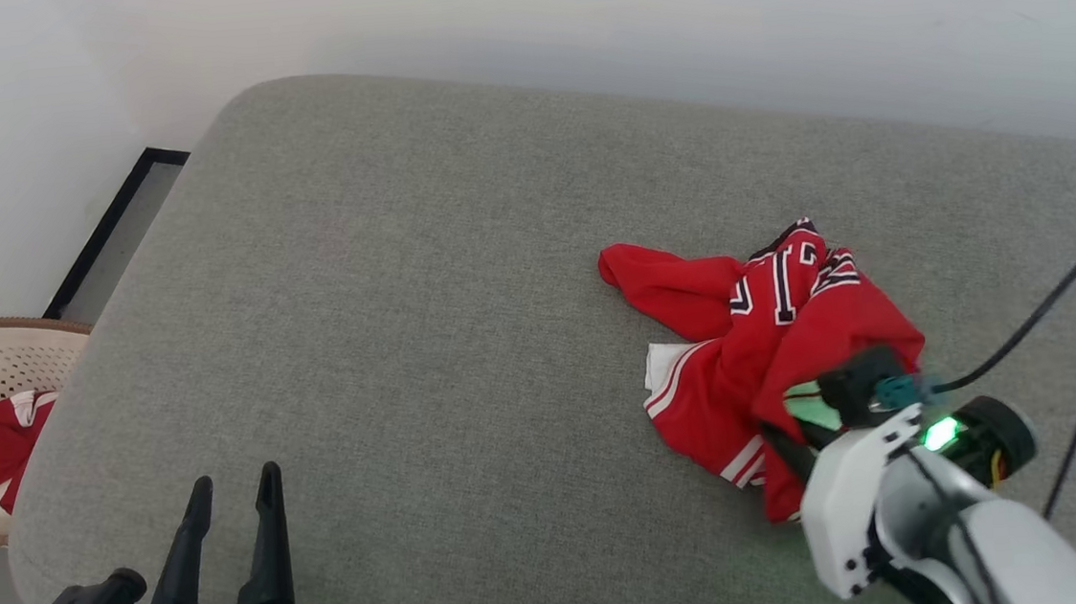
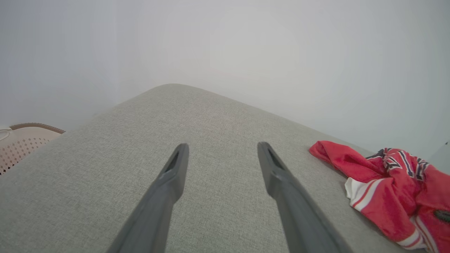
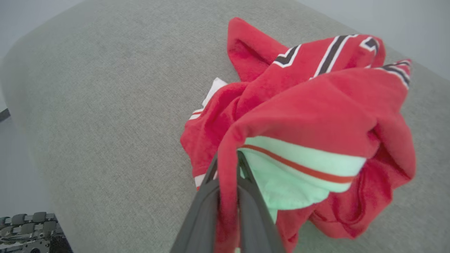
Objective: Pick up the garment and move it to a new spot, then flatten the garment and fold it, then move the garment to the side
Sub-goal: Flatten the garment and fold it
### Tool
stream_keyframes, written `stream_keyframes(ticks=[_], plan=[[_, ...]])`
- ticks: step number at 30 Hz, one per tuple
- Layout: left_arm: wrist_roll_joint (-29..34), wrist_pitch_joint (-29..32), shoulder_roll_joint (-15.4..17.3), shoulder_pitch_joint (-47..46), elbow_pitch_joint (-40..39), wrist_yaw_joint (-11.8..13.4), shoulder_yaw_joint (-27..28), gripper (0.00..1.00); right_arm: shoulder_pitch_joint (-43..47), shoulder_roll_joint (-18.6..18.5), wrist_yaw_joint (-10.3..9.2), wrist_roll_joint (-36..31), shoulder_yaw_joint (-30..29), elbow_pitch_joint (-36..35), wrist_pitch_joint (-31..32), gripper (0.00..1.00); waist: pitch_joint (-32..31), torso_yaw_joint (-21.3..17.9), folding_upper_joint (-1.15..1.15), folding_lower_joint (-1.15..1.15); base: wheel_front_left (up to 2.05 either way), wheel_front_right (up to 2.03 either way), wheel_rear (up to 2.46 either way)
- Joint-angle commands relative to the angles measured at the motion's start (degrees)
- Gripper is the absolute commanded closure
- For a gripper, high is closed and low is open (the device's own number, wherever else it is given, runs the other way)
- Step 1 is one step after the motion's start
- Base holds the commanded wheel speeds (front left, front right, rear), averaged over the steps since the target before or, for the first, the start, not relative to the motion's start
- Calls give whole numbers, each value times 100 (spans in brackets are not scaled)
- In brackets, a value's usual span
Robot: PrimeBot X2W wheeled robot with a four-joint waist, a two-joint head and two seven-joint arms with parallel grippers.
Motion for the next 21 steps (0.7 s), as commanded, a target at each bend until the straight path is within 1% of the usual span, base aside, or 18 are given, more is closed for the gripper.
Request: stream_keyframes(ticks=[1,2,4,6,13,21], plan=[[-3,-32,-20,-57,9,-27,10,0,-74,1,-2,34,57,28,-63,31,9,9,0,0,0,0,0],[2,-32,-23,-59,15,-25,11,0,-95,11,-2,50,84,69,-86,0,14,13,0,0,0,0,0],[-6,-32,-28,-68,20,-27,28,0,-95,24,-2,117,81,112,-141,0,19,8,0,0,0,0,0],[-14,-32,-28,-56,18,-28,52,0,-63,-40,-2,156,36,86,-160,0,14,-7,0,0,0,0,0],[-32,-32,-1,23,9,-30,59,0,189,-208,-2,297,-265,-230,53,0,-14,-85,0,0,0,0,0],[-97,-32,42,33,-4,-31,-32,0,569,-488,-2,418,-757,-790,707,0,-18,-90,0,0,0,0,0]])
